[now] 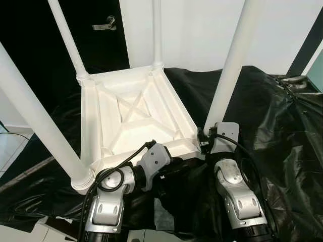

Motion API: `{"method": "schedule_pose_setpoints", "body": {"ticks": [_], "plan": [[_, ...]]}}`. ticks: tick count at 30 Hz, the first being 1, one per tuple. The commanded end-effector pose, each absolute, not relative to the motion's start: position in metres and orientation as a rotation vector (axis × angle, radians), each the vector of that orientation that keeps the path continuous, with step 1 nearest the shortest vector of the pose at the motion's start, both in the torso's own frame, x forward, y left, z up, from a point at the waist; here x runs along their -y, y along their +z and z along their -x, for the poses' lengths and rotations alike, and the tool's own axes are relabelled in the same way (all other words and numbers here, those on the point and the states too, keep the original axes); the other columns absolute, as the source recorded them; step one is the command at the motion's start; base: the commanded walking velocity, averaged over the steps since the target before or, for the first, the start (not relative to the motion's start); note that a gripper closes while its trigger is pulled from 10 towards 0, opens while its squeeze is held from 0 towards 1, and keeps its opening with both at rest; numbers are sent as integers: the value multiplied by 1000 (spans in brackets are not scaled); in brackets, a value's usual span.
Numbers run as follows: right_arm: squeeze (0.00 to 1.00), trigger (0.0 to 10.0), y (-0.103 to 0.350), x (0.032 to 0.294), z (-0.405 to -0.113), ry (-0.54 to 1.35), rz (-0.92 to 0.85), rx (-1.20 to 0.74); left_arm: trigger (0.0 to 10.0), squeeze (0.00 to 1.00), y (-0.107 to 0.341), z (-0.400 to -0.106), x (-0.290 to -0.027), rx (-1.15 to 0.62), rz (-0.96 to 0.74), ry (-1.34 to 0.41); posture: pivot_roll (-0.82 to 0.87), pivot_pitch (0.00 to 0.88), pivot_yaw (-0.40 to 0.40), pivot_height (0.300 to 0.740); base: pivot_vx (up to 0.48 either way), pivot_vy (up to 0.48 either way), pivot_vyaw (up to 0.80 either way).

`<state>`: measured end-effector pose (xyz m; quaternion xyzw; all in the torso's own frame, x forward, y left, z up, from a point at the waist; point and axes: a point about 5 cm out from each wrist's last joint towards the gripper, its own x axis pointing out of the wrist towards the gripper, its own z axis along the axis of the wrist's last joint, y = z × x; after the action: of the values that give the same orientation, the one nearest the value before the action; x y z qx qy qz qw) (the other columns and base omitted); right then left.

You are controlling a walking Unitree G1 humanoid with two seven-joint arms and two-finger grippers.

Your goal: Building children table

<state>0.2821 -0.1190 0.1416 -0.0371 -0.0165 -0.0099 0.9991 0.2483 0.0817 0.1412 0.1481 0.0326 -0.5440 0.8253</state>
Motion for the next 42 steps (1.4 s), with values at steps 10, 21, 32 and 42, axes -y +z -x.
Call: {"method": "schedule_pose_setpoints", "body": {"ticks": [10,21,32,42], "plan": [[1000,10000,146,150,-272,225,98,72,10000,0,142,-258,-90,-46,-309,-912,36,0,-1,740,0,0,0],[0,10000,142,169,-285,553,183,29,10000,0,144,-261,-90,-40,-314,-919,31,0,12,740,0,0,0],[0,10000,142,146,-317,799,236,-4,10000,0,146,-263,-91,-34,-323,-919,60,0,-4,740,0,0,0],[0,0,134,148,-321,829,246,-42,10000,0,143,-260,-93,-40,-323,-894,71,0,-30,740,0,0,0]]}}
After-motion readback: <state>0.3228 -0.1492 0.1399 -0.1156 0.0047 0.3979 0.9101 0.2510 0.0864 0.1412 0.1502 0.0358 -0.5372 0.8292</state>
